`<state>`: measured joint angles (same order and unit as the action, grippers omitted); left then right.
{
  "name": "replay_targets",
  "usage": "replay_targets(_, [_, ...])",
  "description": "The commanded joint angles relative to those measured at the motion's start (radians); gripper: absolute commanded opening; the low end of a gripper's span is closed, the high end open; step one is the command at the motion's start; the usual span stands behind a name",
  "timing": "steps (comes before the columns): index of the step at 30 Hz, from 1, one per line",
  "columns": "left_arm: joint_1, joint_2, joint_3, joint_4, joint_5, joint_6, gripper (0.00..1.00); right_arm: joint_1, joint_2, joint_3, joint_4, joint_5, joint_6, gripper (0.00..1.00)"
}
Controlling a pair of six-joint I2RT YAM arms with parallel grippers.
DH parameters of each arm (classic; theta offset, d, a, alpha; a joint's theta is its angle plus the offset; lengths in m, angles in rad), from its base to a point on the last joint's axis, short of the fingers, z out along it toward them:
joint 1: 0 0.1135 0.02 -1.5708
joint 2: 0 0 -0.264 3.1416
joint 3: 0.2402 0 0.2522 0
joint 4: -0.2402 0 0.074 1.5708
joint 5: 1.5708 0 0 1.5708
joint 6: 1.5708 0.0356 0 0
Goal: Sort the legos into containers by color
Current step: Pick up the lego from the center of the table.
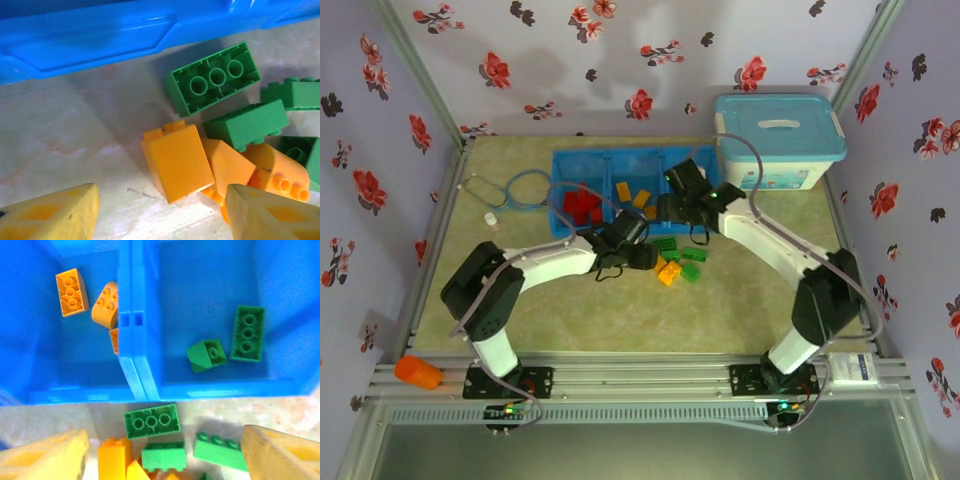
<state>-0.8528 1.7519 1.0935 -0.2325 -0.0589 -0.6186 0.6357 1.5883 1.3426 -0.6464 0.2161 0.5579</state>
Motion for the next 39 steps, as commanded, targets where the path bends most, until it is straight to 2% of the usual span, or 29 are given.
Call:
replay_targets(1, [-0.003, 0.051, 0.052, -0.033, 0.002, -0.022, 0.67, -0.002, -0.081, -0.104, 0.002, 0.041, 0.045, 0.8])
replay_targets(11, [-0.003, 0.159, 0.132, -0.059, 0.0, -0.041, 0.64, -0.013, -0.248, -0.308, 0.04, 0.044, 0.106, 0.8])
replay_targets(15, [-0.003, 0.183, 0.133, -0.083, -0.016, -0.058, 0.55, -0.013, -0.295, -0.357, 0.044, 0.042, 0.129, 0.8])
replay_targets(20, [-0.003, 0.157, 0.091, -0.084, -0.026, -0.067, 0.45, -0.013, -0.36, -0.409, 0.048, 0.055, 0.147, 0.79])
replay_targets(28, [-0.011, 0.131, 0.053, -0.097, -0.038, -0.075, 0.49, -0.013, -0.384, -0.422, 0.041, 0.057, 0.148, 0.79])
replay_targets(33, [-0.013, 0.12, 0.076, -0.142, -0.072, -0.062, 0.36, -0.013, -0.388, -0.431, 0.047, 0.057, 0.152, 0.79])
replay_targets(39, [-0.021, -0.072, 0.127, -0.21, -0.178, 0.003, 0.33, -0.013, -0.412, -0.475, 0.062, 0.066, 0.157, 0.79])
